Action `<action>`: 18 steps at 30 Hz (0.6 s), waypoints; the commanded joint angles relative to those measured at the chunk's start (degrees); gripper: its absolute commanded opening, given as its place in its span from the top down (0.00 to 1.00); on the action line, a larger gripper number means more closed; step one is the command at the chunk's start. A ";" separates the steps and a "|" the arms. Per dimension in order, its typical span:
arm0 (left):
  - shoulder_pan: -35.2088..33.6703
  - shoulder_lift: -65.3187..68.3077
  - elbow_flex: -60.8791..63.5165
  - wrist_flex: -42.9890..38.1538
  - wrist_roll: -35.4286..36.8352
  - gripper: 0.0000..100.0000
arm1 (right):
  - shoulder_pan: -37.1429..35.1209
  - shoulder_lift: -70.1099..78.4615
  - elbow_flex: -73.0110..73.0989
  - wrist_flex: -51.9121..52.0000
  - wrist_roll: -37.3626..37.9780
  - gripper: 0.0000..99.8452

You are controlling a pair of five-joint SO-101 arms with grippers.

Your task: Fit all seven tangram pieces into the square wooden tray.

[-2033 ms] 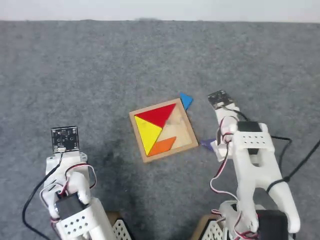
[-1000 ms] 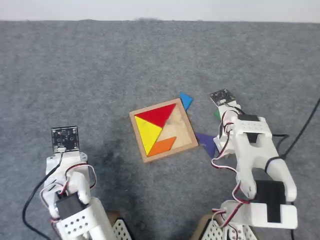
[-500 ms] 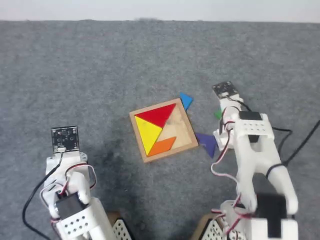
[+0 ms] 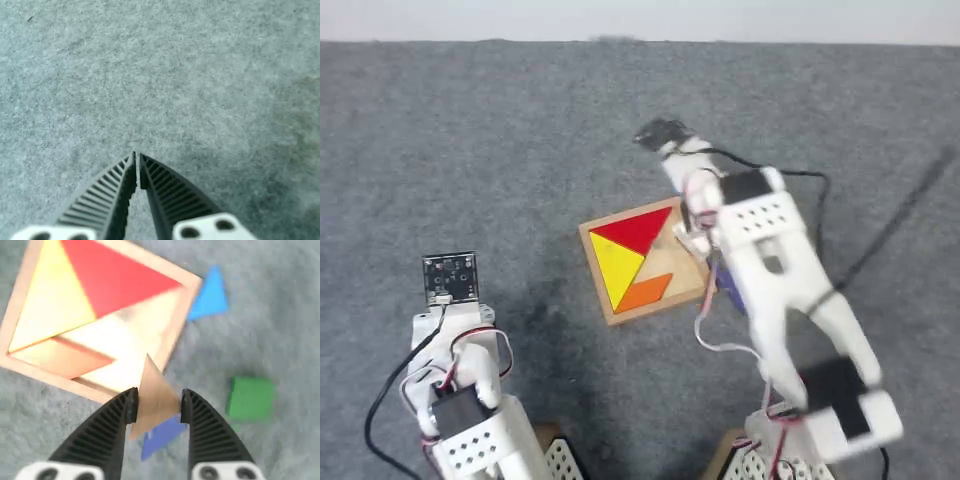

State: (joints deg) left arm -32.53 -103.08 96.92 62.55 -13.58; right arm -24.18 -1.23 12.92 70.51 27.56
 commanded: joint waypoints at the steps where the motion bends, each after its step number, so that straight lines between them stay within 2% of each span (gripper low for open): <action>1: 0.00 -0.88 -0.48 0.18 -0.70 0.98 | -3.91 5.41 -6.15 0.57 8.97 0.95; 5: 0.00 -0.88 -0.48 0.18 -0.70 0.98 | -7.25 9.10 -6.51 -0.84 19.25 0.95; 11: 0.00 -0.88 -0.48 0.18 -0.70 0.98 | -9.19 11.12 -6.68 -2.95 29.19 0.95; 18: 0.00 -0.88 -0.48 0.18 -0.70 0.98 | -12.44 14.37 -8.44 -2.95 34.11 0.94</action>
State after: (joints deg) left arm -32.53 -103.08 96.92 62.55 -13.58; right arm -35.25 13.36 8.88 68.57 59.74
